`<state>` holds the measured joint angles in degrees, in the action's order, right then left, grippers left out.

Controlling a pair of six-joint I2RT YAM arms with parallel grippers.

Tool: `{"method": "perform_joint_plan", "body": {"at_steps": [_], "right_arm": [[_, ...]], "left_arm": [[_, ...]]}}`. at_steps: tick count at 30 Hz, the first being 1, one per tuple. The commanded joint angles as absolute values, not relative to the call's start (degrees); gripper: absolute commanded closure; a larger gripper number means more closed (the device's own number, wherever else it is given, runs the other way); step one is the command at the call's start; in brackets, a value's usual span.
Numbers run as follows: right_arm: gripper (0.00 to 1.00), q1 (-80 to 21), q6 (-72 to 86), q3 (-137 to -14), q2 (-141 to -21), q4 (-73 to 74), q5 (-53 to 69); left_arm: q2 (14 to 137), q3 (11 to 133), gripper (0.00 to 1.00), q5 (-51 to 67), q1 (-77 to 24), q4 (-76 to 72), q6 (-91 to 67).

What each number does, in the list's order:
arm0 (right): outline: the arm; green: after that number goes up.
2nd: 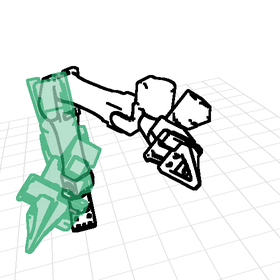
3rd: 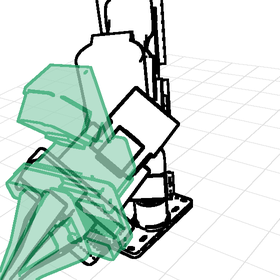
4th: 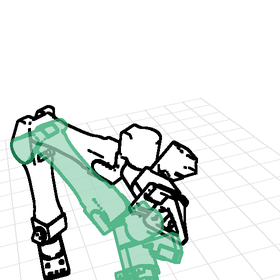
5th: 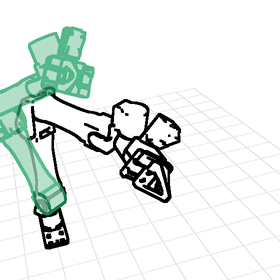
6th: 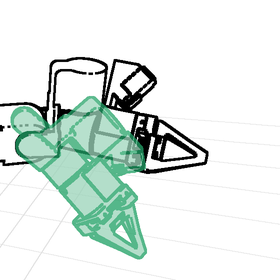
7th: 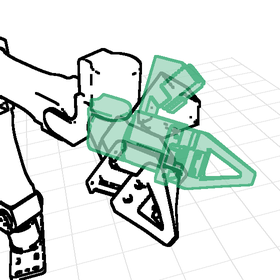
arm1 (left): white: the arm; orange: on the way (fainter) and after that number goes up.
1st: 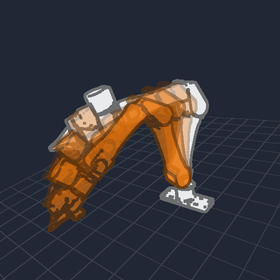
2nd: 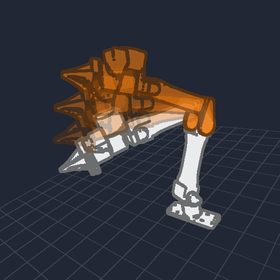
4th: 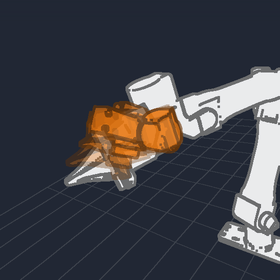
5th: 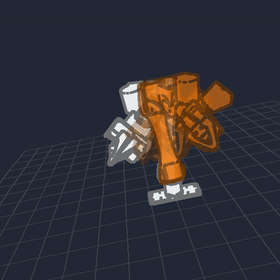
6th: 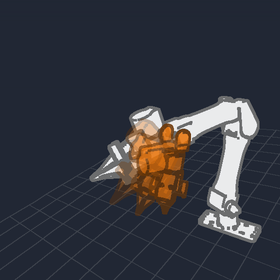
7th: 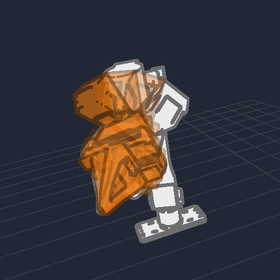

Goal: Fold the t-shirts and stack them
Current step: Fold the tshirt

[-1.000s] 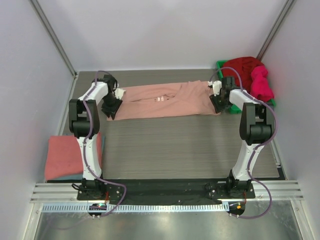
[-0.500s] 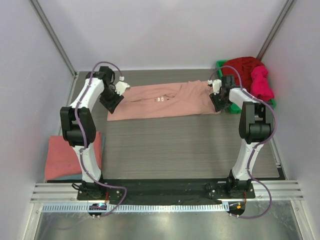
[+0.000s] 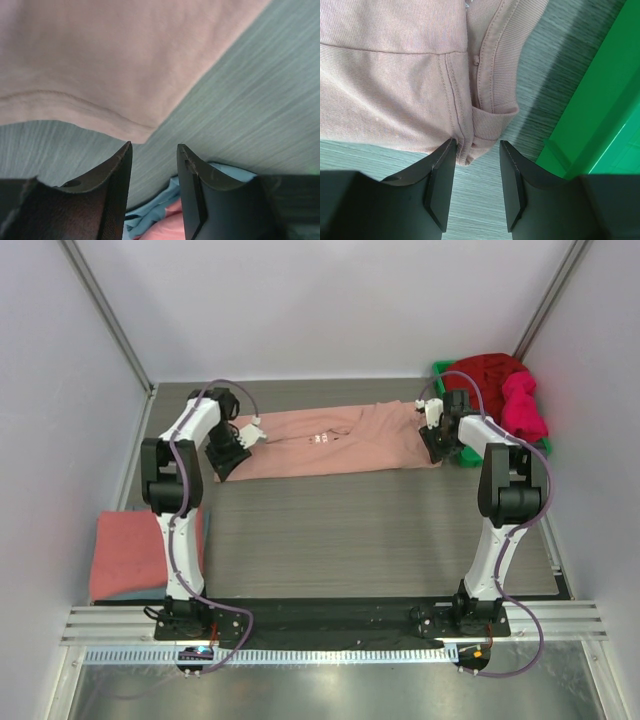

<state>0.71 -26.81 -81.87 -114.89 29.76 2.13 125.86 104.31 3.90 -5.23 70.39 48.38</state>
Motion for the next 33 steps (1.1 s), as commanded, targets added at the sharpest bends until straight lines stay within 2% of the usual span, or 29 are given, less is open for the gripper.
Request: {"method": "perform_joint_plan", "body": {"at_steps": [1, 7, 10, 12, 17, 22, 29, 33], "right_arm": [[0.54, 0.7, -27.1, -83.4, -113.4, 30.1, 1.9], [0.54, 0.6, -27.2, -83.3, -113.3, 30.1, 2.0], [0.54, 0.6, -27.2, -83.4, -113.5, 30.1, 1.8], [0.54, 0.5, -27.3, -83.8, -113.8, 30.1, 1.8], [0.54, 0.2, -26.9, -87.3, -115.9, 30.1, 1.9], [0.54, 0.2, -26.4, -93.0, -117.9, 30.1, 1.5], [0.53, 0.3, -25.3, -101.9, -119.4, 30.1, 3.0], [0.53, 0.3, -24.3, -107.1, -125.5, 30.5, 4.0]], "left_arm": [[127.5, 107.1, 0.57, 2.4, -5.1, 70.8, 50.1], [130.6, 107.4, 0.57, 1.8, -5.2, 69.8, 49.7], [130.4, 105.2, 0.63, 2.6, -5.3, 70.2, 49.7], [128.9, 102.9, 0.77, 2.3, -5.5, 68.4, 49.5], [127.8, 95.3, 1.0, -1.4, -7.4, 64.2, 48.9], [125.4, 94.4, 1.0, -0.2, -8.6, 68.2, 47.2], [113.0, 90.8, 1.0, 1.7, -13.3, 79.9, 45.7], [107.9, 85.7, 1.0, 1.8, -16.1, 84.5, 44.0]]}}
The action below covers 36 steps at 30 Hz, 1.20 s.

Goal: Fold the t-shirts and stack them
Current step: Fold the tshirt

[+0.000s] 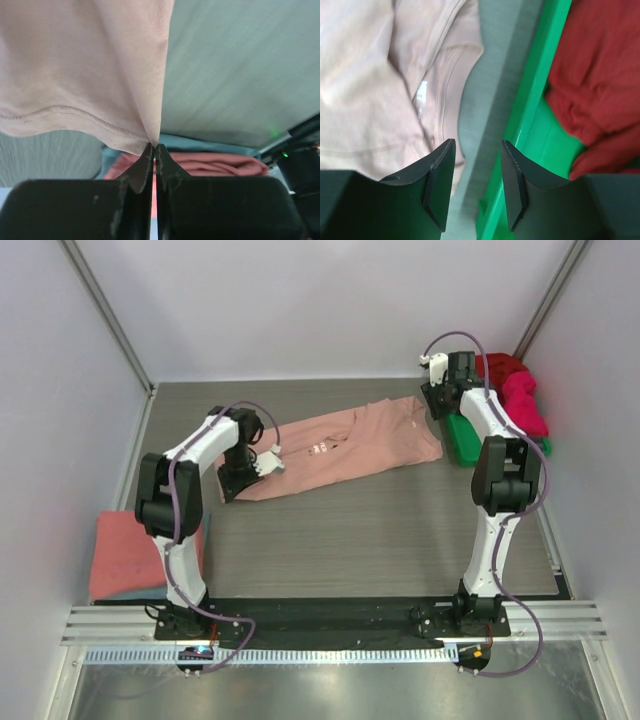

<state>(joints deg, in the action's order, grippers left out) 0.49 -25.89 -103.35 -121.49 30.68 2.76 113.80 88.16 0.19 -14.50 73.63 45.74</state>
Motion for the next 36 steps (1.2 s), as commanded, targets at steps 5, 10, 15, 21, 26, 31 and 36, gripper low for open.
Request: {"method": "perform_joint_plan", "body": {"at_steps": [5, 10, 15, 21, 26, 31, 36], "right_arm": [[0.53, 0.3, -23.6, -113.3, -131.0, 30.7, 5.8], [0.53, 0.3, -23.5, -116.0, -134.5, 30.8, 7.0], [0.52, 0.3, -23.0, -116.5, -135.8, 30.8, 8.7], [0.52, 0.0, -21.5, -119.5, -139.7, 32.6, 8.9], [0.52, 0.0, -20.3, -122.8, -142.4, 36.4, 9.2], [0.74, 0.0, -21.7, -124.2, -144.7, 37.8, 10.2], [0.98, -2.9, -22.9, -131.3, -149.6, 41.1, 10.3]], "left_arm": [[102.8, 81.0, 1.0, 1.6, -18.7, 88.1, 41.0], [99.1, 79.8, 1.0, 2.5, -21.7, 90.3, 37.6], [98.0, 79.7, 1.0, 2.1, -25.7, 91.2, 35.7], [96.9, 79.7, 0.99, 1.6, -28.6, 92.5, 34.6], [96.2, 80.1, 0.99, 1.2, -29.2, 93.3, 34.5], [95.4, 79.3, 0.99, 3.3, -30.8, 93.7, 32.9], [94.6, 75.4, 0.99, 7.1, -36.3, 93.3, 31.8]]}}
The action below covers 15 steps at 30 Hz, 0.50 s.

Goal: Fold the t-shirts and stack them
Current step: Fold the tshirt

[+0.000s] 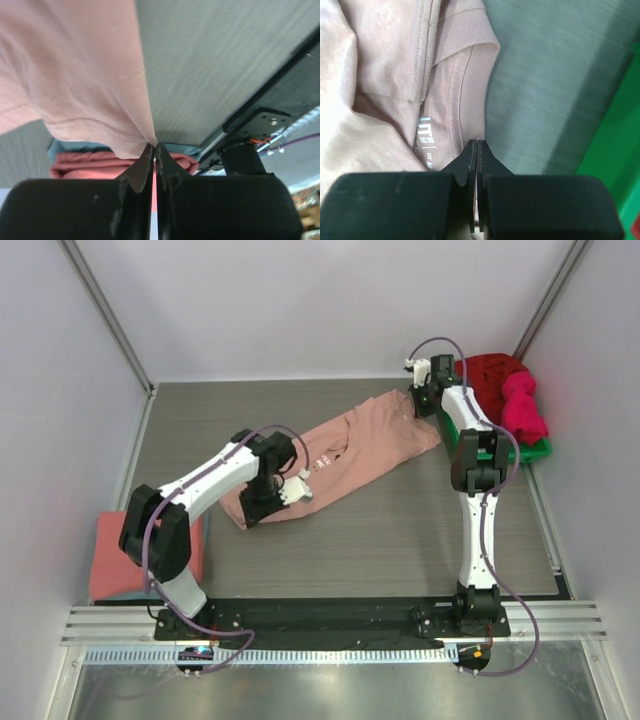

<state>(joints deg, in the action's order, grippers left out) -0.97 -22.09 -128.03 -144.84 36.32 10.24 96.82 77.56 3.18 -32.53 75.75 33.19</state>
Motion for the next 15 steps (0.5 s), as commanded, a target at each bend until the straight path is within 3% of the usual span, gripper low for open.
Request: {"method": "perform_joint_plan", "body": {"at_steps": [1, 12, 15], "right_arm": [[0.99, -3.2, -22.9, -132.8, -150.1, 41.0, 10.4], [0.99, -9.9, -25.9, -148.3, -160.8, 32.3, 3.7], [0.99, -12.0, -26.1, -148.5, -162.0, 23.2, 2.7]], "left_arm": [[94.5, 74.9, 0.99, 7.4, -37.7, 93.2, 31.9], [103.7, 80.8, 0.98, 22.4, -55.4, 92.2, 31.6], [108.2, 84.8, 0.98, 25.5, -60.0, 89.1, 31.1]]}}
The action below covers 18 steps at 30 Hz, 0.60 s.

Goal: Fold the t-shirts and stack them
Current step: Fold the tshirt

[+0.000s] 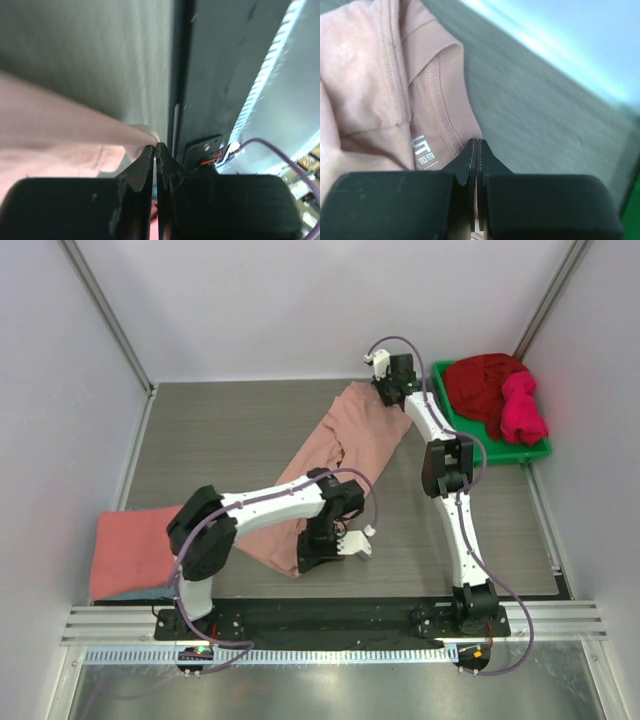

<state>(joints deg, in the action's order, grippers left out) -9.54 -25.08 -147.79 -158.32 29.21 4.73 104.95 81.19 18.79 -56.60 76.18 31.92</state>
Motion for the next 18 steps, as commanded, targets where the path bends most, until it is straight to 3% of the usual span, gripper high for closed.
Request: {"method": "perform_joint_plan", "body": {"at_steps": [1, 13, 18], "right_arm": [[0.99, -12.3, -26.1, -148.6, -162.2, 21.1, 2.6], [0.99, -15.8, -21.8, -150.9, -166.9, -3.9, 4.5], [0.99, -16.2, -19.4, -153.7, -168.7, -8.4, 5.5]], "left_arm": [[109.2, 85.5, 0.98, 25.8, -60.8, 88.2, 30.9], [123.5, 98.3, 0.98, 30.8, -67.1, 82.1, 27.2], [124.2, 101.2, 0.89, 30.2, -67.2, 80.3, 26.2]]}}
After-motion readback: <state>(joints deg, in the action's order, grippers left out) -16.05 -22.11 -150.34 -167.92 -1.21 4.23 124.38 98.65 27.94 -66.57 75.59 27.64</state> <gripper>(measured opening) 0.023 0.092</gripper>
